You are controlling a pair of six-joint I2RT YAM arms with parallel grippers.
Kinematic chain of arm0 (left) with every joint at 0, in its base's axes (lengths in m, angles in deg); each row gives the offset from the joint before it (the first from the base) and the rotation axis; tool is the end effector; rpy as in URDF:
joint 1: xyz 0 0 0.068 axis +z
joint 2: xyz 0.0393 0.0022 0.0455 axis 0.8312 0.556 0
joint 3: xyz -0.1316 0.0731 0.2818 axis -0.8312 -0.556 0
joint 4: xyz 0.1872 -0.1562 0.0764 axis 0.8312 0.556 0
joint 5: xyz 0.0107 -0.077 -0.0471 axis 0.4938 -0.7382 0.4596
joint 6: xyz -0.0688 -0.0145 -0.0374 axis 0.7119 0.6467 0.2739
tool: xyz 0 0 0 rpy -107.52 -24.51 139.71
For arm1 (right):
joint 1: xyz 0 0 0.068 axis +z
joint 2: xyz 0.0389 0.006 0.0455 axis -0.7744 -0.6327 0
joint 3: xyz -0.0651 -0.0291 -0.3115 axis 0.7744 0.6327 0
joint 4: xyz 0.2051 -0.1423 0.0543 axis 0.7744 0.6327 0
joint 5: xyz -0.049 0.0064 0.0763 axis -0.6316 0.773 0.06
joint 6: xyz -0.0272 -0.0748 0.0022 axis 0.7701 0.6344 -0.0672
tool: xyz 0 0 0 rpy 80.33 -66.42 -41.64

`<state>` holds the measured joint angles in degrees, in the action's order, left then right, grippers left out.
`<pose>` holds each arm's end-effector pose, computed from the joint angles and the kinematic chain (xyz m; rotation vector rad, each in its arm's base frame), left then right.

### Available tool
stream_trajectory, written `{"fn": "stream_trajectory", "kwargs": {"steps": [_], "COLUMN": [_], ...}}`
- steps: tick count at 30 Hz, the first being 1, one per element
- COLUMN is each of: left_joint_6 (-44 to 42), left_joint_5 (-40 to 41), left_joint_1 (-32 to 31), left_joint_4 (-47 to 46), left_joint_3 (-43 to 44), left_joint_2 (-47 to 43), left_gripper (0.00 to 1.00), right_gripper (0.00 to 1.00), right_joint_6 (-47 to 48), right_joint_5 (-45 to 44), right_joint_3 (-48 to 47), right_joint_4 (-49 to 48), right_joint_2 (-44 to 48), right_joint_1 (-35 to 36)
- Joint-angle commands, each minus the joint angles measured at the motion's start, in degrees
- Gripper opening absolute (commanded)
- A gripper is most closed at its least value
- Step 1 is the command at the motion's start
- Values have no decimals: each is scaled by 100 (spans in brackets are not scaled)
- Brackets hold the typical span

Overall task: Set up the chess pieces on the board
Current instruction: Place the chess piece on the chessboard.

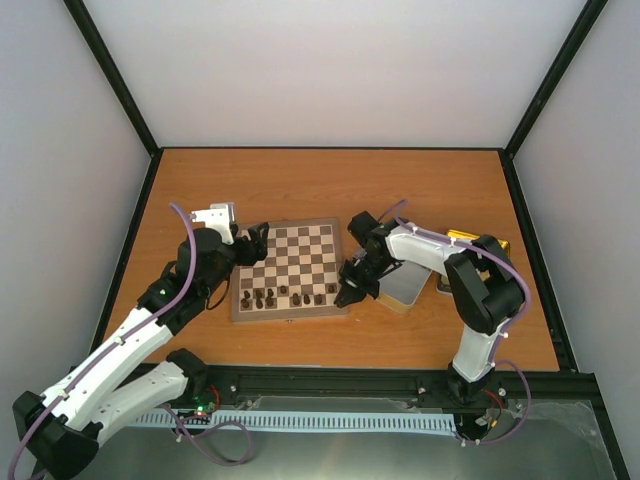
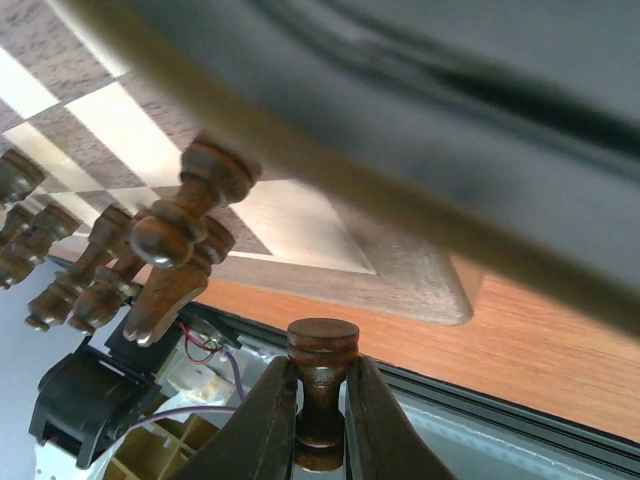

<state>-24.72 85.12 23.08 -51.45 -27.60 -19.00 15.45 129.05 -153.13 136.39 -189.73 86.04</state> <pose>0.1566 -0.0837 0.3293 -0.0924 1.9389 -0.5161 0.2373 0.2251 0.1939 -0.3993 -2.5173 -0.7644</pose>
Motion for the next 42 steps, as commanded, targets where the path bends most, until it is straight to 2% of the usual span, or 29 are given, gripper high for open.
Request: {"fn": "stream_trajectory", "kwargs": {"steps": [1,22,29,34,42], "left_joint_6": [-106,-109,-100,-97,-100], "left_joint_5": [111,153,133,127,55], "left_joint_1": [36,37,36,37,36], "left_joint_4": [-17,-21,3,12,7], "left_joint_3": [-26,-30,-27,-12,12], "left_joint_2": [-89,-153,-146,-137,-84], "left_gripper": [83,83,83,84,84], "right_gripper": [11,18,32,37,47], "right_joint_6": [-162,-432,-384,-236,243], "right_joint_5": [-281,-393,-693,-968,-1904], "right_joint_3": [-127,-494,-546,-636,-522], "right_joint_4": [252,-28,-22,37,-54], "right_joint_2": [-90,-476,-398,-170,670], "right_joint_1": [95,337,338,338,396]}}
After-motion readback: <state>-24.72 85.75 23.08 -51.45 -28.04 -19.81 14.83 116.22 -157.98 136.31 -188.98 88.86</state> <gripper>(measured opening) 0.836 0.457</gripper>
